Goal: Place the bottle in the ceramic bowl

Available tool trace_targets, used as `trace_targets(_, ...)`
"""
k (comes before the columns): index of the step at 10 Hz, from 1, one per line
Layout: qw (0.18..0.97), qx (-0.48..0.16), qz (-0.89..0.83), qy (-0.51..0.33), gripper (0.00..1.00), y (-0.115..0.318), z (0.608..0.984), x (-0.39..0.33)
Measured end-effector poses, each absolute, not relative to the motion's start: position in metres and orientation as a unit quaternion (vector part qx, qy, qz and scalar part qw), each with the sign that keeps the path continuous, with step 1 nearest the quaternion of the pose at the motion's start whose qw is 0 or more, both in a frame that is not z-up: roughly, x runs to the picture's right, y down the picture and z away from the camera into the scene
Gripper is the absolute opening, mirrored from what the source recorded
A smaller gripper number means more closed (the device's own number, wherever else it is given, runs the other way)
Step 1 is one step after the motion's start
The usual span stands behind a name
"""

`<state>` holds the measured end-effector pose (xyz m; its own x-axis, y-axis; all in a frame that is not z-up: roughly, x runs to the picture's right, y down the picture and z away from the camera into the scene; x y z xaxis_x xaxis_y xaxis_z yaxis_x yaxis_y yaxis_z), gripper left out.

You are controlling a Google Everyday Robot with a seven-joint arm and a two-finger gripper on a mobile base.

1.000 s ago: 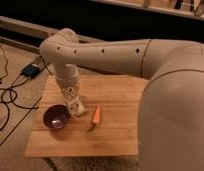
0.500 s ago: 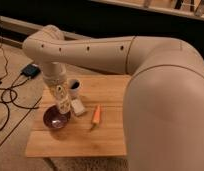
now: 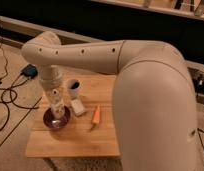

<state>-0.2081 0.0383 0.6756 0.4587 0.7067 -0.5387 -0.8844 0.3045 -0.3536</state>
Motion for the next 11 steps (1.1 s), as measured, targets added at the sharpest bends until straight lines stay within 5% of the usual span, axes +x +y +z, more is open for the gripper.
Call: trace_targets(11, 0.795, -0.336, 0.476, 0.167, 0.0, 0.059, 0.734, -0.213)
